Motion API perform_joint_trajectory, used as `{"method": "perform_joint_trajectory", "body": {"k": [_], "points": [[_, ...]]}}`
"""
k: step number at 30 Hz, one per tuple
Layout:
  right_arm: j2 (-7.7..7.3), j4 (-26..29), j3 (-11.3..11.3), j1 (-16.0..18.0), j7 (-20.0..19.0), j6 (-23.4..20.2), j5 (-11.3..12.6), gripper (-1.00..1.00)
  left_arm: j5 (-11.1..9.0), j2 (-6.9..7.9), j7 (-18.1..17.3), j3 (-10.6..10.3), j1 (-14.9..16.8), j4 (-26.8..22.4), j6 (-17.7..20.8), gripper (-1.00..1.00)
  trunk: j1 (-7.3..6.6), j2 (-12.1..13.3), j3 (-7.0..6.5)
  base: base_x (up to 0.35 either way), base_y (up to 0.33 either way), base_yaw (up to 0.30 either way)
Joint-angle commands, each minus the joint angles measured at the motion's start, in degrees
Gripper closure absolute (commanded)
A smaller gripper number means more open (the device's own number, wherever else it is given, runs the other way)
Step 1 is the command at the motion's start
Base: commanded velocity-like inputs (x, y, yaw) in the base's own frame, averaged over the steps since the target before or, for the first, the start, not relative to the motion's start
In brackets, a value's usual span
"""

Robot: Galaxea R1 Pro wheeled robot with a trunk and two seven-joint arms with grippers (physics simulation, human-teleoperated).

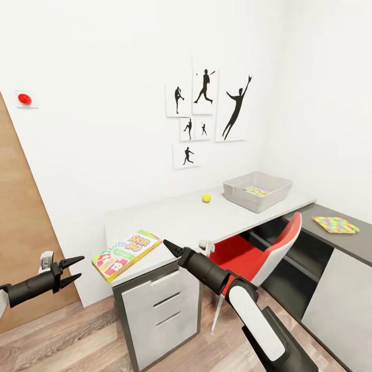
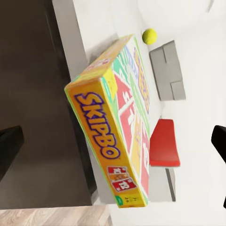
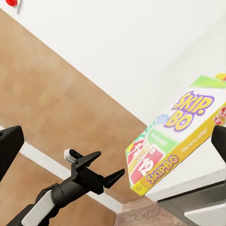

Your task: Put all the toys in the child's room - the three board games (two on the bed and one on the table), the two jigsaw puzzles on the table, and the tennis ball on the table - inside the toy box on the table in the child's room.

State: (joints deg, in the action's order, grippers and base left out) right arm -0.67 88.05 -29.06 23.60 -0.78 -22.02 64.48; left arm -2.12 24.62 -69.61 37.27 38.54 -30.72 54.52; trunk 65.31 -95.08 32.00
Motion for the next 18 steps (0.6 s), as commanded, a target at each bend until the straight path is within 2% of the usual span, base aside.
{"method": "perform_joint_trajectory", "body": {"k": [1,18], "points": [[-0.03,0.01,-0.02,0.05,-0.03,-0.12,0.18,-1.00,-0.08,-0.01,-0.09,0.11,0.05,0.03,0.50,-1.00,0.00,-0.03,0.06,0.048,0.027,0.000],[-0.03,-0.04,-0.03,0.04,-0.07,-0.04,0.28,-1.00,-0.08,-0.01,-0.32,0.08,0.04,0.03,0.75,-1.00,0.00,-0.03,0.06,0.032,0.020,0.000]]}}
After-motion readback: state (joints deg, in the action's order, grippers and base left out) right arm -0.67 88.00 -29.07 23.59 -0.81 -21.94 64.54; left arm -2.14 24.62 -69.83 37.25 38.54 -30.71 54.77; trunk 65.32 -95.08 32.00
